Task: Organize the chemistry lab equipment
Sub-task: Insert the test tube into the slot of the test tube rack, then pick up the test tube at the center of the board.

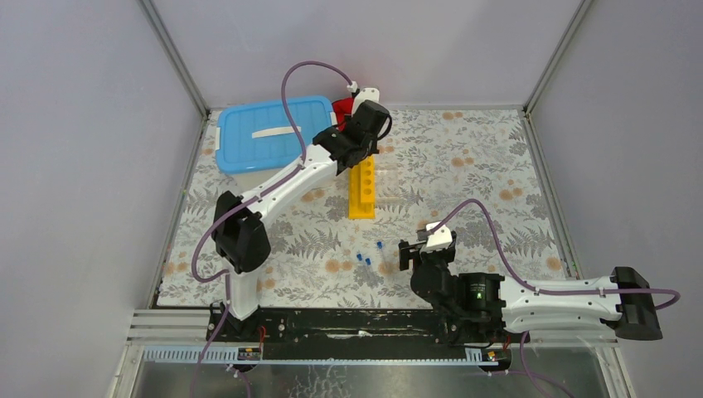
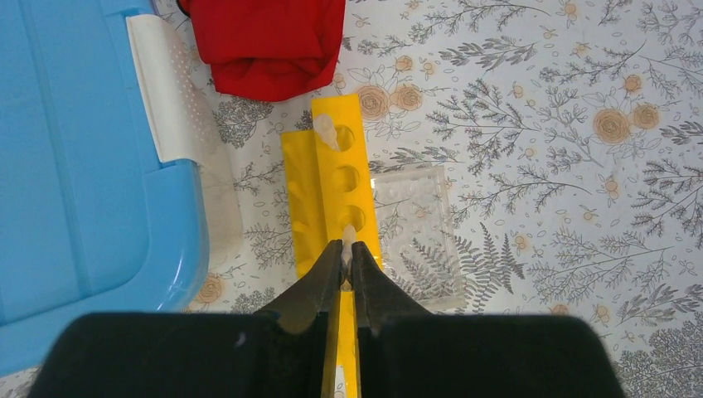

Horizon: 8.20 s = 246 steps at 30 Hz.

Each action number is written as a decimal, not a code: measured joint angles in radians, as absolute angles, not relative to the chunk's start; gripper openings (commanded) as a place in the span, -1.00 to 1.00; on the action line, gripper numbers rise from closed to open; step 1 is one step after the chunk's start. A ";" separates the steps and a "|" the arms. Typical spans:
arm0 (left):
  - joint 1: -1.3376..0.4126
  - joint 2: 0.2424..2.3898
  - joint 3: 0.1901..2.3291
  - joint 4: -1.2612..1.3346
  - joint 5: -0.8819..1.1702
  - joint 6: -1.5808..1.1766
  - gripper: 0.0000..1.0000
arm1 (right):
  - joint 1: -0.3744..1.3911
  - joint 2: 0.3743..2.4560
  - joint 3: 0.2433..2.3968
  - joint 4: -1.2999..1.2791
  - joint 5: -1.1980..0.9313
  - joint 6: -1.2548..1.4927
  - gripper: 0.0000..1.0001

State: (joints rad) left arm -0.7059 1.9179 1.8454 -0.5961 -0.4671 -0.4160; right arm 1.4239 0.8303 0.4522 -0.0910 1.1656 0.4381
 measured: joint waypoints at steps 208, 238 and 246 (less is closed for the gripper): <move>-0.700 0.809 0.840 -0.578 -0.361 -0.878 0.03 | 1.266 1.602 0.649 0.268 0.325 0.398 -0.84; -0.561 1.074 0.933 -0.594 0.169 -0.765 0.16 | 1.330 1.204 0.577 0.147 0.402 0.292 -1.00; -0.520 1.177 0.897 -0.516 0.459 -0.732 0.13 | 1.333 1.114 0.571 0.138 0.402 0.260 -1.00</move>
State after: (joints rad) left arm -0.5201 1.1774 0.8974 -0.5156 0.4591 -0.7322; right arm 1.3331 1.1137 0.5709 0.1383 0.4023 0.2600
